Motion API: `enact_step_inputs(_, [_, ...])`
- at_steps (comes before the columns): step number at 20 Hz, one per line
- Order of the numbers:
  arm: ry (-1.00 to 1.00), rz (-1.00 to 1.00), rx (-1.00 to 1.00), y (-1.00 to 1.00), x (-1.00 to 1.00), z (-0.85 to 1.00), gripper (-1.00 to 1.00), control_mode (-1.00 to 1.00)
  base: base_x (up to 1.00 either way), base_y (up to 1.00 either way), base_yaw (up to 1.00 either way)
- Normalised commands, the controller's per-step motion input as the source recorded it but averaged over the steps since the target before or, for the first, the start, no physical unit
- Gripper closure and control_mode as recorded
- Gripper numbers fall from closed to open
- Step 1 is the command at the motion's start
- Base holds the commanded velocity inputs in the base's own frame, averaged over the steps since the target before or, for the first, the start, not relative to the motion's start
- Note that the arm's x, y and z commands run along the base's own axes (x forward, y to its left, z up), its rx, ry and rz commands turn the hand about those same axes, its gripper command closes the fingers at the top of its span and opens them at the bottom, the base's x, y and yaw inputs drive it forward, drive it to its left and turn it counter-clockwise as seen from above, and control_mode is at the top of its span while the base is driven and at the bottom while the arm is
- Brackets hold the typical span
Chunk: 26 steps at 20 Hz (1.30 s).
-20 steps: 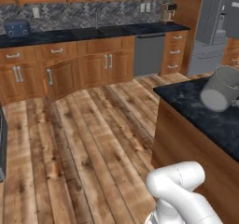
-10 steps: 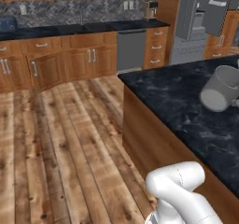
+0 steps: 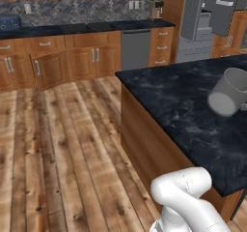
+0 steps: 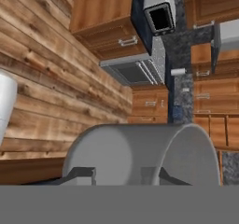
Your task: There is a bowl on the dining counter. Grab a lemon wedge from the fridge and place it in the bowl. Then get the liquor bottle and glass cup from the cabinet and place them next to the bowl.
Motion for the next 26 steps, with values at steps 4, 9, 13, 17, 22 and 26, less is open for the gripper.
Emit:
enact_step_inputs(4, [0.00, 0.00, 0.00, 0.00, 0.00, 0.00, 1.00, 1.00, -1.00, -0.94, 0.00])
enact_step_inputs(9, [0.00, 0.00, 0.00, 0.00, 0.00, 0.00, 1.00, 1.00, -1.00, -0.68, 0.00])
enact_step_inputs(13, [0.00, 0.00, 0.00, 0.00, 0.00, 0.00, 1.00, 1.00, -1.00, -0.18, 0.00])
enact_step_inputs(17, [0.00, 0.00, 0.00, 0.00, 0.00, 0.00, 1.00, 1.00, -1.00, -0.31, 0.00])
enact_step_inputs(22, [0.00, 0.00, 0.00, 0.00, 0.00, 0.00, 1.00, 1.00, -1.00, -0.72, 0.00])
enact_step_inputs(26, [0.00, 0.00, 0.00, 0.00, 0.00, 0.00, 1.00, 1.00, -0.79, -1.00, 0.00])
